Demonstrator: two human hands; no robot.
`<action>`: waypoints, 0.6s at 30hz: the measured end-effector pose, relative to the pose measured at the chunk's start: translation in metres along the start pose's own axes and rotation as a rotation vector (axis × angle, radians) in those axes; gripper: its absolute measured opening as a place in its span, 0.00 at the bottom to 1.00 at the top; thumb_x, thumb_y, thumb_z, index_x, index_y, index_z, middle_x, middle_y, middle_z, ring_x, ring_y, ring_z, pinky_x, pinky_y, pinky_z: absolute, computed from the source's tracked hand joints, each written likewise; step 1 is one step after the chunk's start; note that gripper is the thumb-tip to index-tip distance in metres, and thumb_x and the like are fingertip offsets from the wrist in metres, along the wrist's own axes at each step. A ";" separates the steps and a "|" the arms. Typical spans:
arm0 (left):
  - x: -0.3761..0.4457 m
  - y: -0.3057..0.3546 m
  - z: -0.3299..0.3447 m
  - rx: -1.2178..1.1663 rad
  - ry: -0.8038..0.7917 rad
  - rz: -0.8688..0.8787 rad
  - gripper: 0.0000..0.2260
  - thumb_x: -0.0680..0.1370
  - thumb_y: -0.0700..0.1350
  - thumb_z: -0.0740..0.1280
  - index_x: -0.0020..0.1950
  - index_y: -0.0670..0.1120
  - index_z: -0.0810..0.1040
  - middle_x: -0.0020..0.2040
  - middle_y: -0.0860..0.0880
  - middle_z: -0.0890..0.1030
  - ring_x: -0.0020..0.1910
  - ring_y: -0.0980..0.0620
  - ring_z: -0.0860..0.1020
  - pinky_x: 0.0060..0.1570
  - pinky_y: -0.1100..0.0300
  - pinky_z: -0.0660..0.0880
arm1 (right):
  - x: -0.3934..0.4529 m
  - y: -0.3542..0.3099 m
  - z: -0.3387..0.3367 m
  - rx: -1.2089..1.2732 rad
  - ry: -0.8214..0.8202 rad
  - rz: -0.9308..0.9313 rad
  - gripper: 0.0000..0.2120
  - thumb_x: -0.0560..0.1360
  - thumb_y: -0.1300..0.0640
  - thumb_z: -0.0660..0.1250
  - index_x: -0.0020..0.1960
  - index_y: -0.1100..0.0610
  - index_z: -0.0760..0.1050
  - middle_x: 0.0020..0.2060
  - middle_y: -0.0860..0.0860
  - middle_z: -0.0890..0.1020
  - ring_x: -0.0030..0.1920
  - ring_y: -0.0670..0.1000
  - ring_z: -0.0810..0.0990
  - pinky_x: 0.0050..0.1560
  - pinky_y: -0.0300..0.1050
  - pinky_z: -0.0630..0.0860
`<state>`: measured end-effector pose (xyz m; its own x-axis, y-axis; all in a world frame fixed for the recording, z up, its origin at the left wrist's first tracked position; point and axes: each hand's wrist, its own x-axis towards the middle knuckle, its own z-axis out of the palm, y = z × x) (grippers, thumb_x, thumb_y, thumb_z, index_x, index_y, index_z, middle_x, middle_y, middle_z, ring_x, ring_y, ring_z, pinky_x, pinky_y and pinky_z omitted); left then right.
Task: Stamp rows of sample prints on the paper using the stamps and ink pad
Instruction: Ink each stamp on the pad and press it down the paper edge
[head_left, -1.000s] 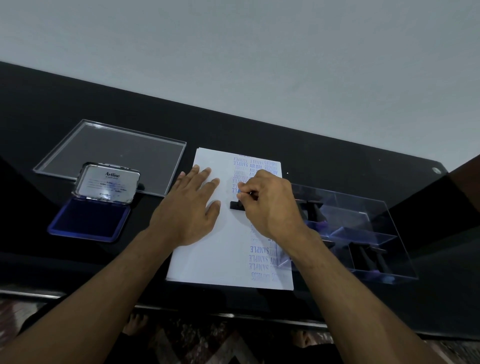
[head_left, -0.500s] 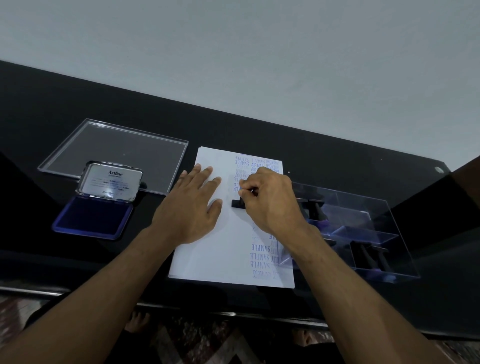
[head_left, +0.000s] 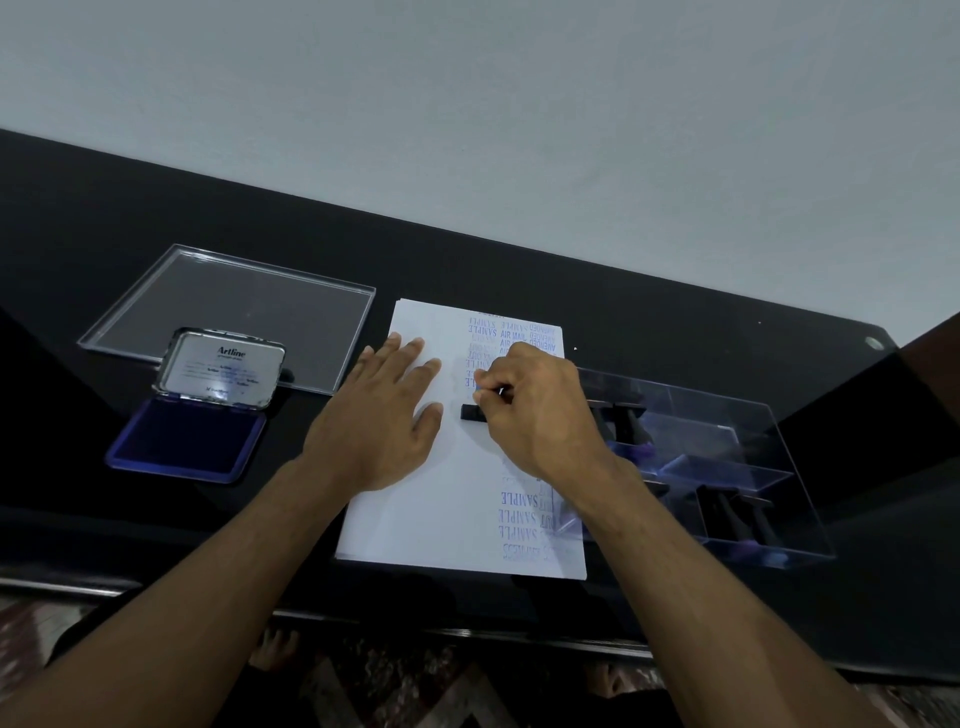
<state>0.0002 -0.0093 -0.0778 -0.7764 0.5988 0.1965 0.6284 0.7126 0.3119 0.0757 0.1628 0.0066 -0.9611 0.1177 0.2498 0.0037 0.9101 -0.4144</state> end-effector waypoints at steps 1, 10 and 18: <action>0.000 0.000 0.000 0.004 -0.003 -0.001 0.28 0.81 0.59 0.51 0.79 0.49 0.64 0.81 0.47 0.59 0.81 0.47 0.51 0.77 0.52 0.45 | 0.001 0.000 0.000 0.000 0.000 0.006 0.06 0.75 0.59 0.69 0.46 0.56 0.85 0.43 0.48 0.81 0.42 0.46 0.79 0.46 0.41 0.79; 0.000 0.000 -0.001 0.001 -0.020 -0.009 0.29 0.81 0.60 0.50 0.80 0.50 0.63 0.82 0.48 0.57 0.81 0.48 0.50 0.77 0.52 0.44 | 0.003 0.000 0.000 0.014 0.002 0.034 0.06 0.76 0.60 0.69 0.46 0.55 0.85 0.44 0.47 0.81 0.44 0.45 0.80 0.46 0.35 0.76; -0.001 0.000 -0.001 -0.002 -0.020 -0.004 0.32 0.79 0.61 0.46 0.79 0.48 0.64 0.81 0.46 0.59 0.81 0.47 0.51 0.79 0.48 0.50 | 0.003 0.001 0.001 0.026 0.007 0.023 0.07 0.76 0.60 0.68 0.45 0.55 0.85 0.45 0.48 0.81 0.45 0.46 0.80 0.47 0.41 0.80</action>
<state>0.0013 -0.0102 -0.0770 -0.7777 0.6032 0.1771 0.6255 0.7139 0.3148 0.0727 0.1640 0.0064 -0.9589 0.1415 0.2460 0.0186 0.8964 -0.4430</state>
